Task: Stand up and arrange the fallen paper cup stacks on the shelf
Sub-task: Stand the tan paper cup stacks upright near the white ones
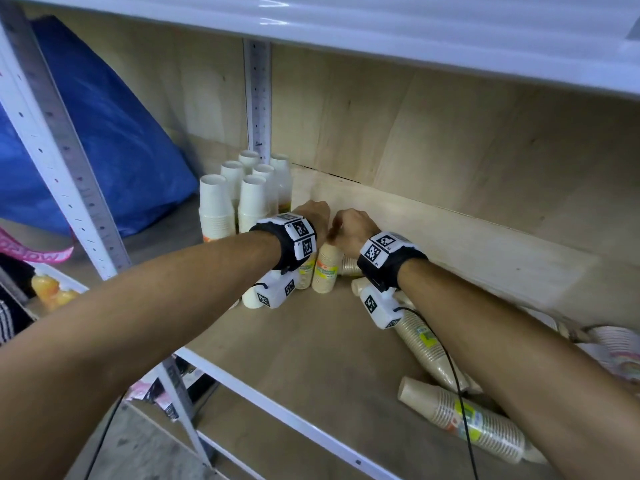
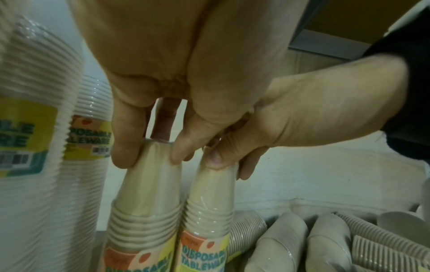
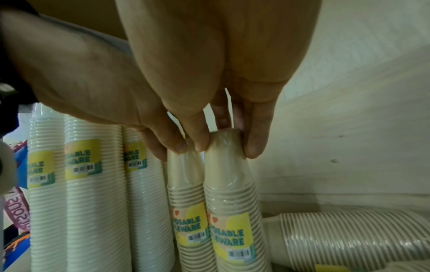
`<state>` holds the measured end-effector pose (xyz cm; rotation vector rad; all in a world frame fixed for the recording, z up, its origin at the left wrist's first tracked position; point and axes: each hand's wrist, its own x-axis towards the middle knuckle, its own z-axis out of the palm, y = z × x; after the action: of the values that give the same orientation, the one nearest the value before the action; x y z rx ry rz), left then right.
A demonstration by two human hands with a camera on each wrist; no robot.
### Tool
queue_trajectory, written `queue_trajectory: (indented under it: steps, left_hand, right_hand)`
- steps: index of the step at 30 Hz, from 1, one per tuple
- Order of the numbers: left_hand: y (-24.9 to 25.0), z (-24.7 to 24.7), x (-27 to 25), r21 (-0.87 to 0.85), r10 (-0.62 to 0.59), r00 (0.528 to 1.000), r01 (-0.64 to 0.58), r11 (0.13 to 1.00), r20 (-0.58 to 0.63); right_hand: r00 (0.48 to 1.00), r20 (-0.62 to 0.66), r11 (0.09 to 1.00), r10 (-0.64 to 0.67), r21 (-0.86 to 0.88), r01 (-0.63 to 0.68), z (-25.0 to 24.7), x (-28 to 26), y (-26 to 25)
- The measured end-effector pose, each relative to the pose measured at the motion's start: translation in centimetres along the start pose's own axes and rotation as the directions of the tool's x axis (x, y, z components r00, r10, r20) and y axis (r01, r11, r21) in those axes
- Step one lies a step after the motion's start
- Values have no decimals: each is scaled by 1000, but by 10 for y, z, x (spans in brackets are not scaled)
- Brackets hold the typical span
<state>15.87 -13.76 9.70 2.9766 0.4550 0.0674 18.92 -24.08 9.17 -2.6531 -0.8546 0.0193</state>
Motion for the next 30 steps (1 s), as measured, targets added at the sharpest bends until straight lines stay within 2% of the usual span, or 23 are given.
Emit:
queue_trajectory:
  steps: [4,13,17,21,30]
  left_hand:
    - [3,0,3,5,-3,1000,3,1000,-18]
    - [0,2,10,-24,-5,999,7,1000,48]
    - [0,1,8,-30,1,1000,0,1000,20]
    - [-3,-6,9,-56,71,997,-72,996,-18]
    - [9,-31,9,-199,112,991,-125,972,-74]
  right_hand:
    - [1000,-3,1000,-14,-13,14,1,7,1]
    - [1000,18,1000,-11,29,11,3,14,6]
    - [1000,13,996,-8,85,7,3,13,8]
    - [1000,16,996,-12,91,10,-2,9,11]
    - [996,13,996,88,8,-88,-26,-4,41]
